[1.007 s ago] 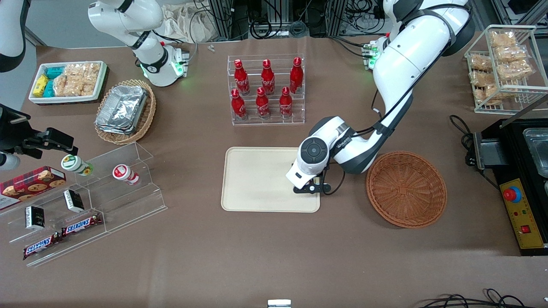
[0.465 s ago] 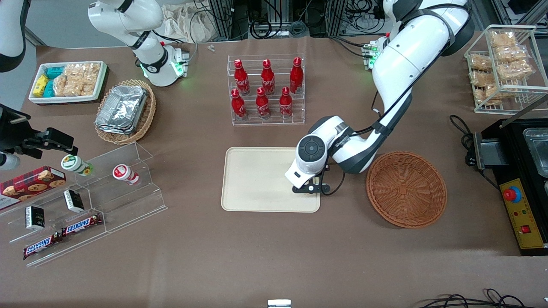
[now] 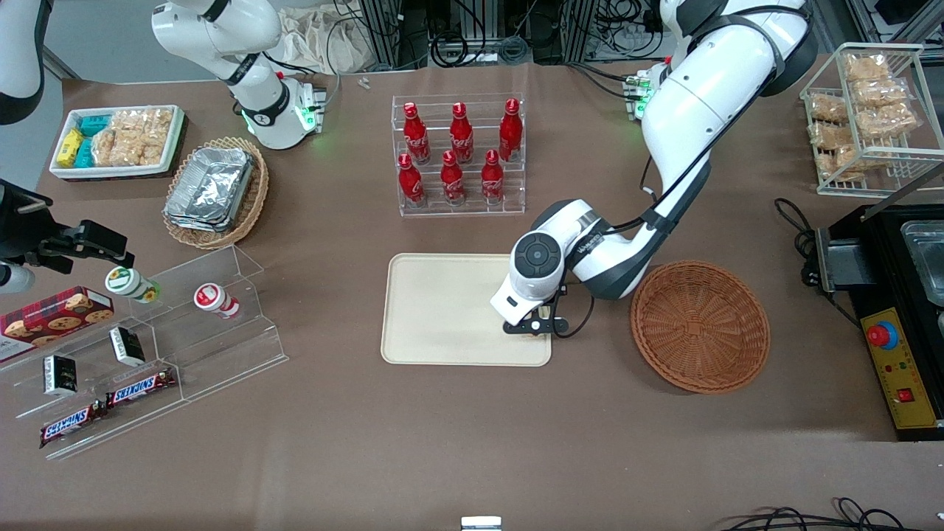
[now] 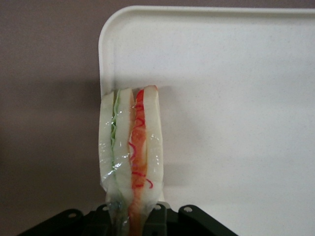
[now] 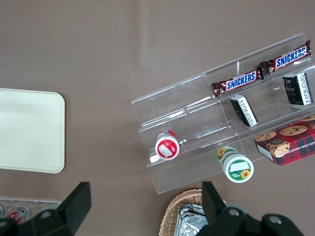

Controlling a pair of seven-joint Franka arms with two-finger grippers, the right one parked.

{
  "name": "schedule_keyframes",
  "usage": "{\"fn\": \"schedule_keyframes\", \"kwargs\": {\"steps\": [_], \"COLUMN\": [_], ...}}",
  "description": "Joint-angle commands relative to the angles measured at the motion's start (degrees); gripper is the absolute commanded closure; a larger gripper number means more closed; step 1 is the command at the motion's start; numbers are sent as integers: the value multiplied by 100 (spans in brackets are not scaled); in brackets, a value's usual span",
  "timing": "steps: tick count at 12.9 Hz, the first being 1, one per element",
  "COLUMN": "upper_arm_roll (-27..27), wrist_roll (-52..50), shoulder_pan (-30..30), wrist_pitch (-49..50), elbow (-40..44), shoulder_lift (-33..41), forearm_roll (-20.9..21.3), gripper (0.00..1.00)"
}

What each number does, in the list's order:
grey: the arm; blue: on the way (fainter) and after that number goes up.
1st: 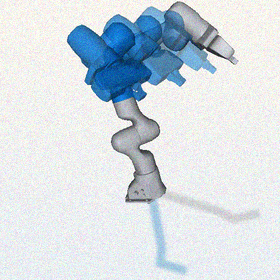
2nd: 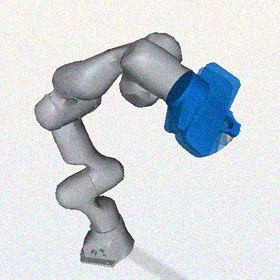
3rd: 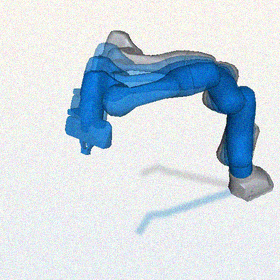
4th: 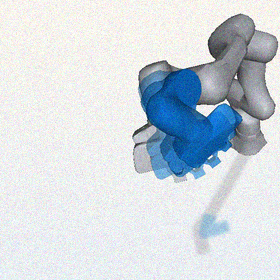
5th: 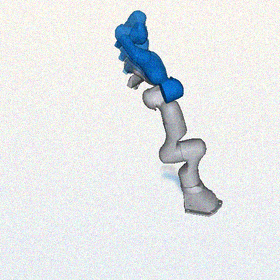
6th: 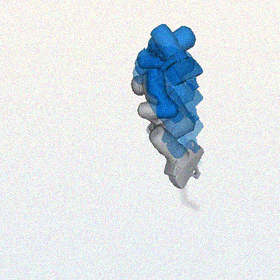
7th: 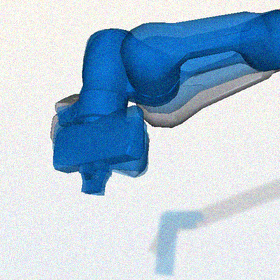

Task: Place sandwich from basket to tray
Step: 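Lower the sandwich onto the tray and open the left gripper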

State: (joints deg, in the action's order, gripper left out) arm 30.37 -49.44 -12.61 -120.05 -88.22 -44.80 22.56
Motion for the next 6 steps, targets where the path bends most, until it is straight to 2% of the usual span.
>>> {"fn": "schedule_keyframes", "kwargs": {"steps": [1, 3, 5, 6], "upper_arm_roll": [-22, -22, -22, -31], "wrist_roll": [-101, -118, -118, -179], "shoulder_pan": [-48, -74, -110, -145], "wrist_pitch": [-19, -71, -72, -72], "elbow": [33, 51, 51, 51], "shoulder_lift": [86, 51, 42, 33], "forearm_roll": [100, 91, 73, 82], "gripper": [95, 89, 78, 65]}}
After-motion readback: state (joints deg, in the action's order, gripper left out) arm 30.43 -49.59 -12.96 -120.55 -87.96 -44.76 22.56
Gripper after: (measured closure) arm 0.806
